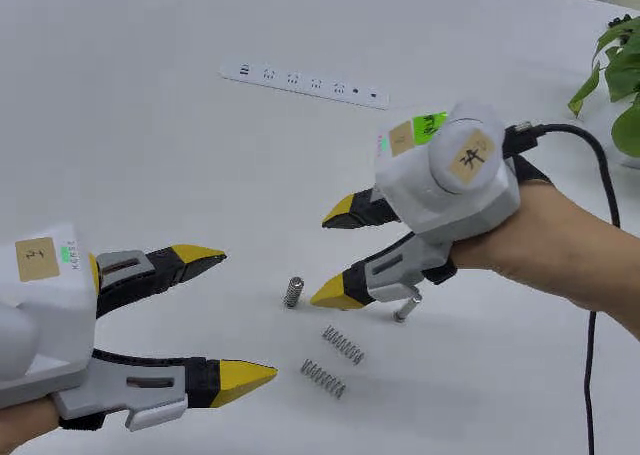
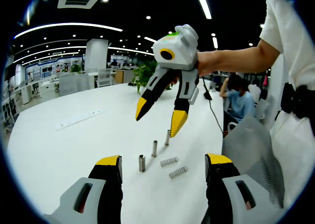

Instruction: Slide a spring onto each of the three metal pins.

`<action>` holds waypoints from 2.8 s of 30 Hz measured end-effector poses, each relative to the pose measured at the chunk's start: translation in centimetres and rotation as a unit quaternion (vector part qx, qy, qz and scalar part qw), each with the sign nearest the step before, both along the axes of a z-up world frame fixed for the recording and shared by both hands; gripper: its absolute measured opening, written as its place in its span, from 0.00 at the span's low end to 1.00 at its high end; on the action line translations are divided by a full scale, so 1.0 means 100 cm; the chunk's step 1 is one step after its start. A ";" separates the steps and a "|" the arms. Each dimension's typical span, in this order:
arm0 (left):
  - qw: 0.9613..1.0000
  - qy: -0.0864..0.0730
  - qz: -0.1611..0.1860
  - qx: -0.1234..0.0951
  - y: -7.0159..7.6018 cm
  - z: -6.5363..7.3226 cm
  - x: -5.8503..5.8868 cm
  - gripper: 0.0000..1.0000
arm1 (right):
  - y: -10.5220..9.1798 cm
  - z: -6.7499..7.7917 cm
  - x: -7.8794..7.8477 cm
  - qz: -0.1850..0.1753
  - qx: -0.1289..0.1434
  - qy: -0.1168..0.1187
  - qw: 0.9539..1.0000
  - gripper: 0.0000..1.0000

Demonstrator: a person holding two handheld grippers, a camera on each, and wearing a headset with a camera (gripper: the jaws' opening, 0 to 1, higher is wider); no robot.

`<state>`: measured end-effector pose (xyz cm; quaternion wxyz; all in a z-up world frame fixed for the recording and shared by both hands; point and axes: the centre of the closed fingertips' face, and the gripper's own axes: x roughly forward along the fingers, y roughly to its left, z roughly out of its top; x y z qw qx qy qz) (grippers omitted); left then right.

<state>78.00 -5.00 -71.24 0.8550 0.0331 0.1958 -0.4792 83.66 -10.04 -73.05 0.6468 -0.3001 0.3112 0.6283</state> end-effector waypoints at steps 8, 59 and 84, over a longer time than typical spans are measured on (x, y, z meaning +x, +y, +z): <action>1.000 -0.001 -0.012 0.015 0.000 -0.002 -0.001 0.69 | -0.036 0.010 -0.002 -0.055 0.036 0.008 0.998 0.57; 0.960 0.010 -0.207 0.191 -0.056 -0.091 -0.011 0.44 | -0.170 -0.045 -0.045 -0.191 0.161 0.042 0.967 0.92; 0.925 -0.007 -0.273 0.264 -0.077 -0.145 -0.010 0.22 | -0.178 -0.045 -0.045 -0.211 0.170 0.036 0.962 0.88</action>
